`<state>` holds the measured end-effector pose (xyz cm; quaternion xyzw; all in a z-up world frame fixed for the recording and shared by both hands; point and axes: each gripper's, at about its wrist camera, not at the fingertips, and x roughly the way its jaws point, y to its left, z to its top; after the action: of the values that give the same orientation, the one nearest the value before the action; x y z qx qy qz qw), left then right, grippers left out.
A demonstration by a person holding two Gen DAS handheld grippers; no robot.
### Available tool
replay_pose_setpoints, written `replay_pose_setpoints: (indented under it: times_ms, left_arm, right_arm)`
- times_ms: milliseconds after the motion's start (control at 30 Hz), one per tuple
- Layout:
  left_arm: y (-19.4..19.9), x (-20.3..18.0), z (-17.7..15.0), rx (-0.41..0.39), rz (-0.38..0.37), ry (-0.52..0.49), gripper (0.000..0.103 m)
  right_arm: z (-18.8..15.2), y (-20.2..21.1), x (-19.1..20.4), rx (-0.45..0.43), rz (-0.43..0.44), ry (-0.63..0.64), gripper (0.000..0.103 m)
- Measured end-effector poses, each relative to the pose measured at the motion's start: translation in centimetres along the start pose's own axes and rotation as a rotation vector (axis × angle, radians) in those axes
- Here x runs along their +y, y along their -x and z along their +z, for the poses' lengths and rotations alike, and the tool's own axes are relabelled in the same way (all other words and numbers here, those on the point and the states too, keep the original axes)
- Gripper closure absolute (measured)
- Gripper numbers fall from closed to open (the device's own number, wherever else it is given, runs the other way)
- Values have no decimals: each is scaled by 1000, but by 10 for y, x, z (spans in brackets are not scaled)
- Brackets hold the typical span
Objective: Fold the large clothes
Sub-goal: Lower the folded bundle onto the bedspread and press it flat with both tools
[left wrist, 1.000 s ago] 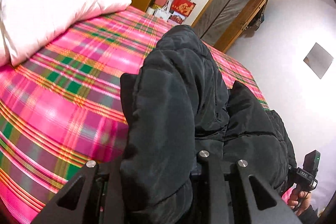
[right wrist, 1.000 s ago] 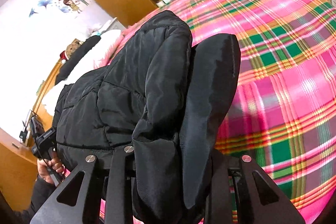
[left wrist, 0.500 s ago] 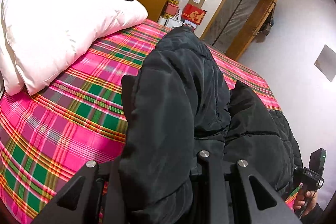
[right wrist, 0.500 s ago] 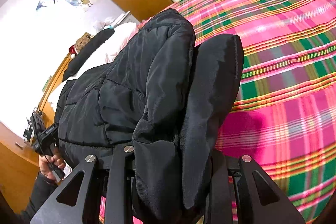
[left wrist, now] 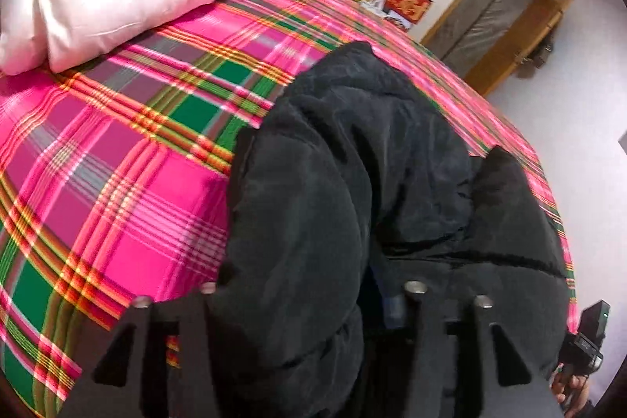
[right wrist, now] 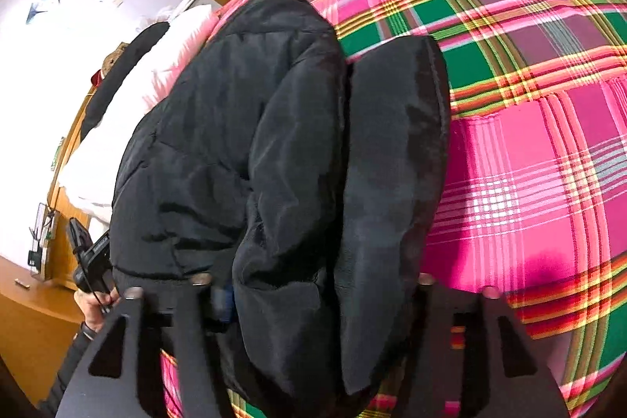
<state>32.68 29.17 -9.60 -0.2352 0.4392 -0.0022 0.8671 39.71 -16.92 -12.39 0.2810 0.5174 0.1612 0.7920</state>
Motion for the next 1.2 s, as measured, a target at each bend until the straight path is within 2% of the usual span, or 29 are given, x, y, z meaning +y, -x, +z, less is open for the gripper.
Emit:
replay_pose_setpoints:
  times_ms: [200, 333, 433, 500, 567, 633, 767, 867, 1067, 1200]
  left_arm:
    - [23, 0, 8, 13, 23, 28, 43]
    - [51, 5, 15, -54, 11, 69, 43]
    - [61, -11, 23, -104, 69, 40, 43]
    - [68, -21, 29, -165, 109, 10, 43]
    - [67, -27, 38, -196, 114, 16, 43]
    - [53, -35, 46, -180, 100, -6, 43]
    - [10, -58, 43, -96, 146, -139, 43]
    - [-10, -59, 39, -61, 196, -161, 43]
    - [23, -75, 28, -106, 213, -181, 43]
    - [69, -93, 3, -157, 168, -171, 43]
  right_arm:
    - [0, 37, 11, -21, -50, 34, 32]
    - [-1, 75, 23, -167, -125, 83, 32]
    - [7, 84, 38, -229, -150, 123, 32]
    - [13, 76, 55, -228, -168, 177, 32]
    - [19, 59, 71, -218, -186, 241, 32]
    - [25, 39, 78, -192, -215, 274, 32]
    - [31, 1, 70, -103, -293, 294, 32]
    - [31, 1, 66, -105, -299, 303, 32]
    - [22, 29, 75, -137, -289, 300, 32]
    - [0, 59, 89, -169, -296, 321, 32]
